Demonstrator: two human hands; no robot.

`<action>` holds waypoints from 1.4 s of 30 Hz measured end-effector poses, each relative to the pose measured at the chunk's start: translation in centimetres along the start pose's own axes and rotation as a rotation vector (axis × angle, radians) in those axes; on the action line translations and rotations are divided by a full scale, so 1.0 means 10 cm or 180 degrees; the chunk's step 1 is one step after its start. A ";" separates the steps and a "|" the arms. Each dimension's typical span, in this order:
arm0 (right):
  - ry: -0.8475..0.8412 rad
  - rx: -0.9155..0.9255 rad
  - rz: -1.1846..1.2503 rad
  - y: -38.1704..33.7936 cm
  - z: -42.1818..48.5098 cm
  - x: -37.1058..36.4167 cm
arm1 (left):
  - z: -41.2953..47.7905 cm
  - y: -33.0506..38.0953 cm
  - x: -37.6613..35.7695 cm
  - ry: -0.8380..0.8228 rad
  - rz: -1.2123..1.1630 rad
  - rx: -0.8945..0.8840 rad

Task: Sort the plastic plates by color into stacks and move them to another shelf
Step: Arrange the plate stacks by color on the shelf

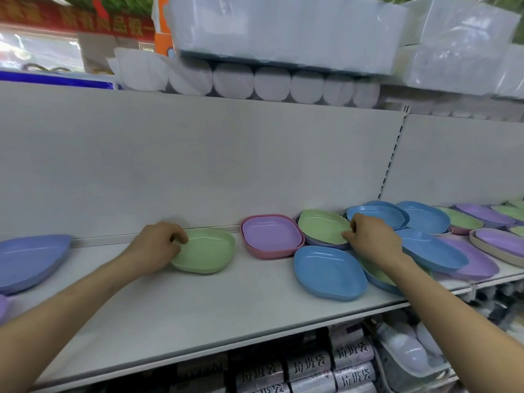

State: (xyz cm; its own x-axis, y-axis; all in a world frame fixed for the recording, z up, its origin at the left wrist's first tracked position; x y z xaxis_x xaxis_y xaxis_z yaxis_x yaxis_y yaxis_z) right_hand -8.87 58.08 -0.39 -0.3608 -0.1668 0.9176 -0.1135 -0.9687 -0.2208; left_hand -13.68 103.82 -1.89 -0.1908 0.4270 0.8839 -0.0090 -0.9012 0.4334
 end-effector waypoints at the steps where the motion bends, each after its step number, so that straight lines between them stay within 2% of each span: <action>1: -0.0034 -0.0027 -0.0016 0.00 0.02 -0.01 | -0.01 0.01 0.00 0.0003 -0.0044 0.0004; 9: -0.0319 -0.0051 -0.0017 -0.04 0.15 -0.04 | -0.08 0.16 0.12 0.0122 -0.0273 -0.0029; 14: -0.0289 0.0101 -0.0180 -0.11 0.18 0.04 | -0.13 0.19 0.20 0.0167 -0.0385 -0.0044; 23: 0.0336 0.0432 -0.0635 -0.15 0.23 0.16 | -0.20 0.19 0.26 0.0302 -0.0567 -0.0049; 26: 0.0314 0.0419 -0.0254 -0.09 0.32 0.17 | -0.22 0.16 0.25 0.0310 -0.0726 0.0002; 28: 0.0195 0.0199 0.0177 -0.05 0.33 0.20 | -0.24 0.14 0.24 0.0317 -0.0872 0.0052; 30: -0.0043 -0.0093 0.0865 -0.03 0.30 0.21 | -0.24 0.10 0.24 0.0380 -0.1018 0.0077; 33: -0.0484 -0.0602 0.2353 -0.07 0.17 0.23 | -0.27 0.07 0.24 0.0456 -0.1277 0.0130; 35: -0.0780 -0.0747 0.2937 -0.16 0.07 0.25 | -0.30 0.06 0.25 0.0487 -0.1429 0.0160; 42: -0.1799 -0.0340 0.4252 -0.74 -0.21 0.20 | -0.62 0.07 0.30 0.0784 -0.1650 0.0245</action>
State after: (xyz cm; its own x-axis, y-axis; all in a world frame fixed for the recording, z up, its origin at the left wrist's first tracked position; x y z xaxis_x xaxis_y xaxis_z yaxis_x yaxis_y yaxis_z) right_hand -10.74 65.26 2.38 0.1520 -0.9883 0.0120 -0.0678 -0.0226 -0.9974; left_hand -20.32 104.01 -0.06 -0.4035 0.7729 0.4898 -0.0925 -0.5670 0.8185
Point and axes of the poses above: each hand's wrist, its own z-axis towards the middle knuckle, its own x-axis out of the back of the hand, y = z × x, the point moved 4 cm from there along z, towards the middle knuckle, and after that the axes turned 2 degrees about z, right-handed, at the moved point
